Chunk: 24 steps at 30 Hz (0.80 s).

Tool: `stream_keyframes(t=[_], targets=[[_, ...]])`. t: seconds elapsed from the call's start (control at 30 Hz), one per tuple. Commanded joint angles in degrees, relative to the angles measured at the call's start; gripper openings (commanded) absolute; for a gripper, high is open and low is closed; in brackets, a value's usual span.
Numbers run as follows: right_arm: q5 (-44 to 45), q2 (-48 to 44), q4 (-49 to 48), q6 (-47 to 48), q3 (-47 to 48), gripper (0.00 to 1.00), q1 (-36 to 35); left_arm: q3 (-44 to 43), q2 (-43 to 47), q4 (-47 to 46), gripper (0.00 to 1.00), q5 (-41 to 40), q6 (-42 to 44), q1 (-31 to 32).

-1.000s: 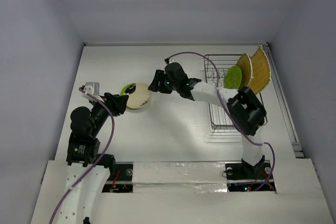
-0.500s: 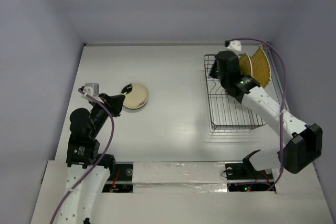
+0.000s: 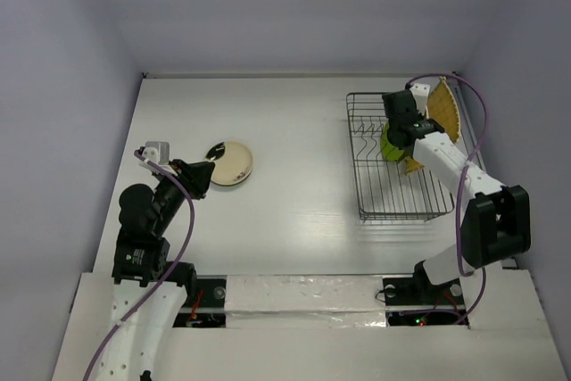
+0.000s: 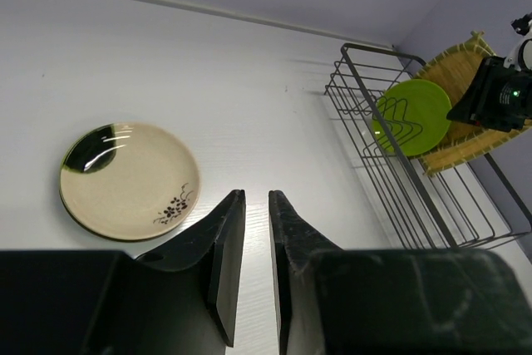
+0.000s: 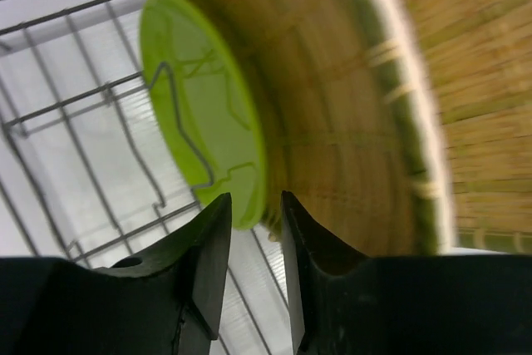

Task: Unload the plates from the dish rack

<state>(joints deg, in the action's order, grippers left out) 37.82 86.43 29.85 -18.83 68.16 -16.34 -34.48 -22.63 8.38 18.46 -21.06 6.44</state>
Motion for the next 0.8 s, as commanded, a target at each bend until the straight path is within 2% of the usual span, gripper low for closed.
stream_keyframes(t=[0.0,0.37,0.47,0.5,0.6,0.77], targets=[[2.9,0.0,-0.9,1.2,2.3,0.37,1.9,0.3,0.0,-2.8,0.15,0.7,0.1,0.4],[1.6,6.9,-4.3,2.9,5.3,0.36,3.8,0.3,-0.1,-2.7,0.17,0.7,0.1,0.4],[1.3,7.4,-5.3,2.5,4.4,0.28,3.8,0.4,-0.2,-2.8,0.17,0.8,0.1,0.4],[1.3,7.1,-5.4,2.3,4.2,0.18,3.8,0.3,-0.2,-2.8,0.17,0.7,0.2,0.4],[1.7,5.4,-4.2,2.5,4.4,0.04,3.8,0.4,0.0,-2.8,0.17,0.7,0.2,0.4],[2.9,-1.9,-1.2,3.6,5.7,0.00,3.8,0.4,0.0,-2.8,0.17,0.9,0.1,0.4]])
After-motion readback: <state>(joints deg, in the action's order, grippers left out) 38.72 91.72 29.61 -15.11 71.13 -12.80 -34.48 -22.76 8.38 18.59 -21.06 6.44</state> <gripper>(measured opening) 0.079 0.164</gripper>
